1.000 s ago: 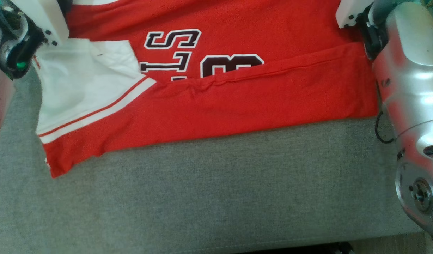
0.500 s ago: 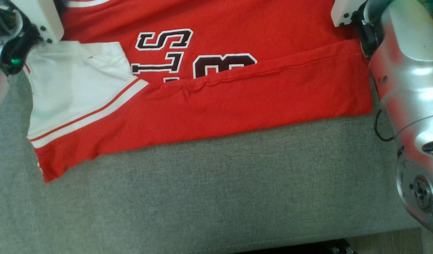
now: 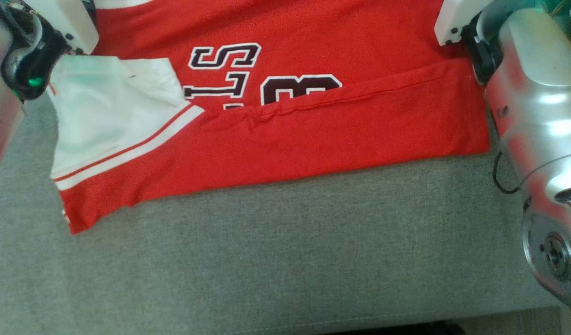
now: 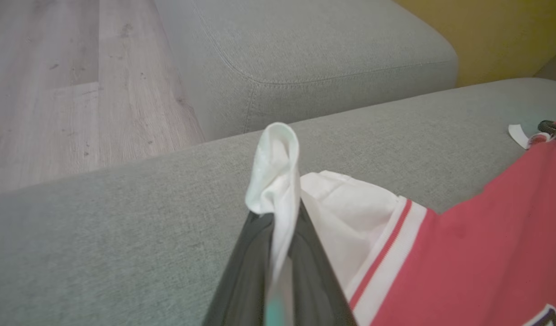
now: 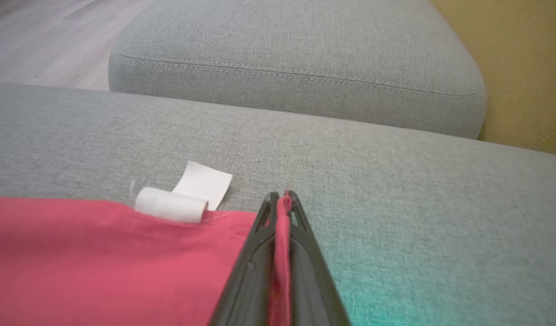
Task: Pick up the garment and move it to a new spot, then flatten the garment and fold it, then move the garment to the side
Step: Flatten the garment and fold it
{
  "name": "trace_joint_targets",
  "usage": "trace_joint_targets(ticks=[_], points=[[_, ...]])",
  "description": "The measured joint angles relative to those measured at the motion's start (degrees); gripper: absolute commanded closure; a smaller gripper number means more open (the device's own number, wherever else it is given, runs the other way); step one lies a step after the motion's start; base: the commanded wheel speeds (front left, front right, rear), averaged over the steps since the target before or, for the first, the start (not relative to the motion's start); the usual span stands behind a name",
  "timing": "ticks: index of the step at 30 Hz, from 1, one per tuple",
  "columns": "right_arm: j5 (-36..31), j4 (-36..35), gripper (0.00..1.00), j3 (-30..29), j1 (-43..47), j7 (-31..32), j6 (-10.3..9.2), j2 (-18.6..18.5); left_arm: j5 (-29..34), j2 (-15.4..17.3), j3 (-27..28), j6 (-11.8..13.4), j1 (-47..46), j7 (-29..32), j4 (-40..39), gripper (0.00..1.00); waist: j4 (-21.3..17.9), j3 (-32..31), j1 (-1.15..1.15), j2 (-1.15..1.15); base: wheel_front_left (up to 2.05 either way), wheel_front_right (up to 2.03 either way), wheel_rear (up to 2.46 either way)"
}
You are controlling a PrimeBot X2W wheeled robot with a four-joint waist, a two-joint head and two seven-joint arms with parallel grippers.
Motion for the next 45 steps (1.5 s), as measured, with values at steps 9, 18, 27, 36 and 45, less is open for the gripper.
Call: trace_joint_targets(ticks=[9,18,27,36,45], points=[[1.92,1.74,1.0,-0.15,2.31,-0.32,0.0,-1.57,-2.05,-0.54,-5.03,0.0,0.4,-8.93,-0.68,1.0,2.91,-5.71,0.0,0.0,0.0,0.0,0.0],[4.66,2.59,1.0,0.09,5.03,-0.73,0.0,-3.72,-2.91,1.44,-8.35,0.0,4.49,-11.9,-5.7,1.0,5.41,-11.07,-0.01,0.0,0.0,0.0,0.0],[11.11,3.04,1.0,5.71,11.32,1.02,0.0,-3.65,-0.79,5.82,-9.76,0.0,13.08,-12.46,-13.3,1.0,7.0,-16.95,-0.02,0.01,0.0,0.0,0.0],[20.37,-1.34,1.0,16.57,20.51,8.03,0.0,-4.07,5.65,8.77,-9.94,0.0,25.46,-9.98,-18.63,1.0,7.31,-20.92,-0.01,0.01,0.0,0.0,0.0],[32.4,-14.4,1.0,26.27,26.53,15.27,0.0,-10.67,10.66,8.48,-9.94,0.0,27.28,-13.99,-13.16,1.0,6.12,-21.65,0.0,0.0,0.0,0.0,0.0]])
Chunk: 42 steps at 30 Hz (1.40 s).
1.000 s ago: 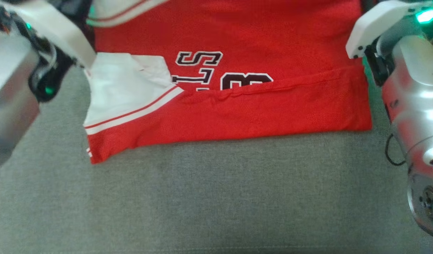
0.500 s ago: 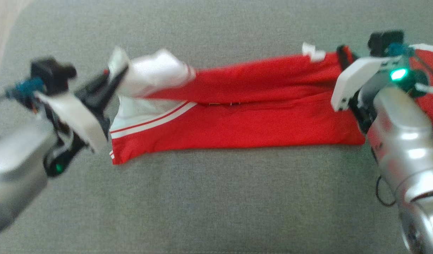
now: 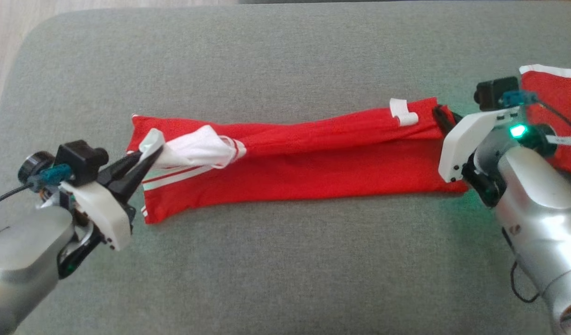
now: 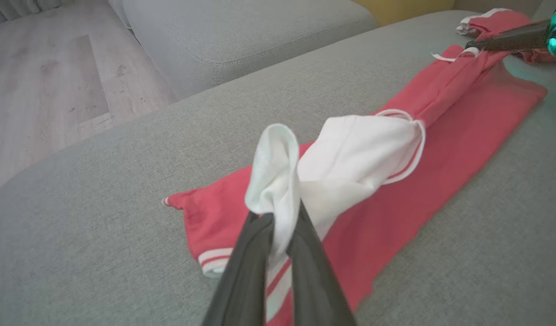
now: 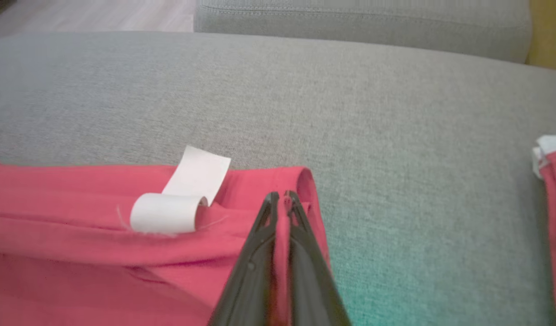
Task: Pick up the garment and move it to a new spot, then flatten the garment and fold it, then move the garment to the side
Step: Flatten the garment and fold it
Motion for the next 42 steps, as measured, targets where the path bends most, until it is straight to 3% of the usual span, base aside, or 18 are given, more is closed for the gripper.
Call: trace_joint_targets(ticks=[11,19,20,21,22,27,31,34,35,38,42], points=[[9.56,-13.39,1.0,8.01,5.2,9.21,0.0,-6.73,6.24,-2.03,0.04,0.0,0.15,-2.63,5.27,1.0,-1.63,-1.04,0.0,0.0,0.0,0.0,0.0],[11.46,-17.97,1.0,9.73,8.54,12.46,0.0,-9.32,9.39,-2.83,0.04,-0.01,3.82,-2.55,6.69,1.0,-1.4,-0.86,0.0,0.0,0.0,0.0,0.0],[11.46,-18.28,1.0,9.89,8.69,12.88,0.0,-9.36,9.54,-3.08,0.05,0.0,4.27,-2.48,6.86,0.79,-1.35,-0.87,0.0,0.0,0.0,0.0,0.0],[11.45,-18.37,0.5,10.09,8.75,13.18,0.0,-9.36,9.61,-3.41,0.07,0.0,4.7,-2.03,7.04,0.21,-1.3,-0.91,0.0,0.0,0.0,0.0,0.0],[11.29,-18.45,0.0,10.35,8.81,13.55,0.0,-9.37,9.71,-3.76,0.05,0.0,5.09,-1.69,7.33,0.0,-1.24,-0.99,0.0,0.0,0.0,0.0,0.0],[10.13,-19.62,0.0,8.92,11.38,13.17,0.0,-9.4,11.15,-5.68,0.97,1.1,6.44,-1.75,11.98,0.0,-0.88,-2.3,0.0,0.0,0.0,0.0,0.0],[9.76,-21.78,0.0,3.87,11.9,8.94,0.0,-8.9,8.45,-7.72,9.25,6.22,6.45,-3.11,11.87,0.0,-0.87,-3.75,0.0,0.0,0.0,0.0,0.0],[7.99,-24.27,0.0,-1.22,12.2,2.99,0.0,-7.14,7.51,-9.1,22.62,11.09,7.41,-3.14,4.65,0.0,-0.94,-4.97,0.0,0.0,0.0,0.0,0.0],[6.01,-25.98,0.0,-4.42,12.59,-0.96,0.0,-5.1,8.16,-10.24,32.37,13.99,9.76,-3.27,-1.42,0.0,-1.03,-5.91,0.0,0.0,0.0,0.0,0.0],[1.37,-28.67,0.0,-8.51,15.39,-6.53,0.0,-1.62,11.54,-12.65,44.64,16.14,17.89,-3.59,-8.91,0.0,-1.34,-7.19,-0.01,0.0,0.0,0.0,0.0],[-6.42,-31.2,0.0,-15.35,21.29,-13.96,0.0,4.09,17.51,-18.18,54.21,17.14,31.33,-3.58,-15.62,0.0,-1.85,-8.46,-0.01,0.0,0.0,0.0,0.0]])
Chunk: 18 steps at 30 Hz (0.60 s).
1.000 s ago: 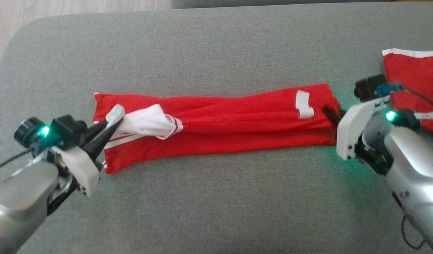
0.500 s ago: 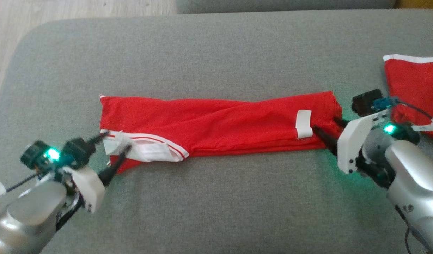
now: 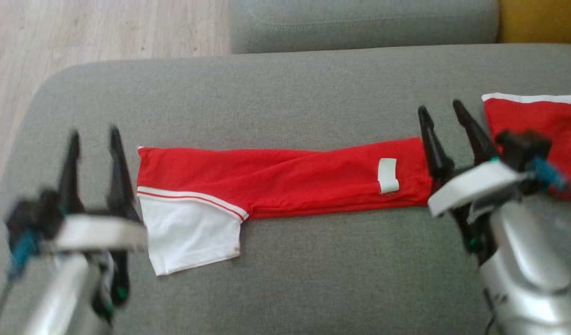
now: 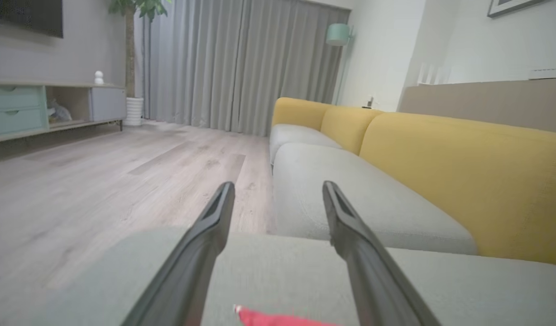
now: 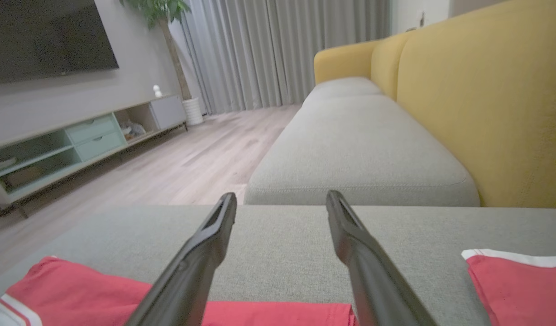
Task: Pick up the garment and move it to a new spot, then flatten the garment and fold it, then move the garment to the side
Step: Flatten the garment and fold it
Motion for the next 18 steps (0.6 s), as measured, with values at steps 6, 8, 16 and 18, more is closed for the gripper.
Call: trace_joint_targets(ticks=[6,8,16,18], points=[[-9.76,-3.31,0.0,-7.92,7.98,-6.15,0.0,7.13,8.31,-8.51,7.36,-1.53,11.77,0.0,-5.03,0.0,-0.56,-0.64,0.0,0.0,0.0,0.0,0.0],[-10.62,-3.8,0.0,-10.13,10.34,-6.67,0.0,7.39,11.34,-10.61,8.57,-2.69,14.38,0.0,-5.24,0.0,-0.46,-0.46,0.0,0.0,0.0,0.0,0.0],[-9.9,-4.97,0.0,-11.52,13.07,-7.59,0.0,7.82,18.57,-15.28,12.57,-7.95,15.68,0.0,-4.1,0.0,1.07,2.07,0.01,0.0,0.0,0.0,0.0],[-11.37,-4.13,0.0,-12.67,12.85,-7.37,0.0,8.01,19.85,-15.78,12.92,-9.12,14.52,0.0,-3.77,0.0,1.57,2.95,0.01,0.0,0.0,0.0,0.0]])
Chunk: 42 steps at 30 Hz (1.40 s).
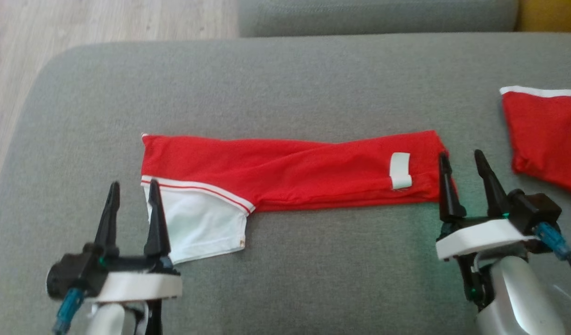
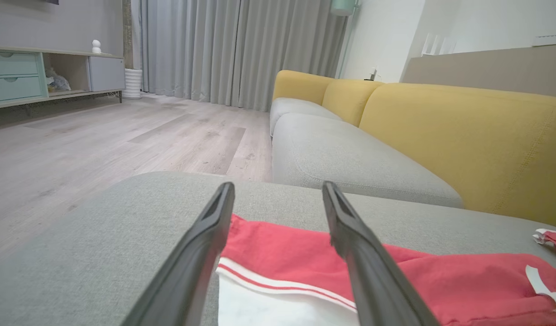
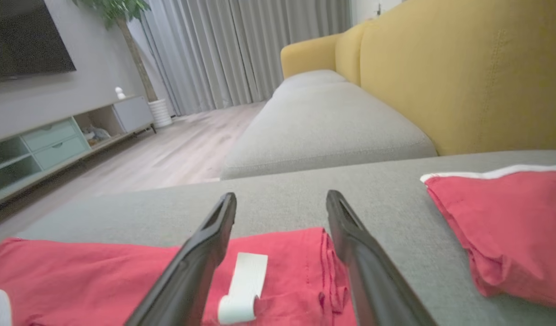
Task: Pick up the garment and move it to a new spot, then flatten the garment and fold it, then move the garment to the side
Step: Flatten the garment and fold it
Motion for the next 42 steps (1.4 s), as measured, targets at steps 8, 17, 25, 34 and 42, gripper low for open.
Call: trace_joint_targets(ticks=[8,17,25,34,42], points=[[-2.83,10.38,0.0,-6.66,-6.45,4.74,0.0,0.03,2.25,-2.7,1.4,-3.81,-4.0,0.0,2.14,0.0,2.41,4.27,0.01,0.0,0.0,0.0,0.0],[-5.53,22.76,0.0,-10.61,-12.38,7.09,0.0,-0.25,4.09,-3.99,1.89,-5.57,-6.02,0.0,3.77,0.0,5.29,6.9,0.0,0.0,0.0,0.0,0.0],[-5.3,29.58,1.0,-8.56,-16.4,3.69,0.0,-0.83,5.12,-4.26,3.61,-6.15,-6.41,0.0,3.97,0.0,4.62,6.51,0.0,0.0,0.0,0.0,0.0],[-22.54,25.32,1.0,-24.65,-16.02,3.64,0.01,0.05,5.69,-4.34,4.87,-6.58,-6.39,0.0,3.63,0.0,2.35,5.19,0.0,0.0,0.0,0.0,0.0],[-29.32,18.78,1.0,-30.02,-16.41,7.49,0.01,-2.65,6.12,-4.38,5.05,-7.0,-6.27,0.0,3.58,0.0,1.82,3.87,0.0,0.0,0.0,0.0,0.0]])
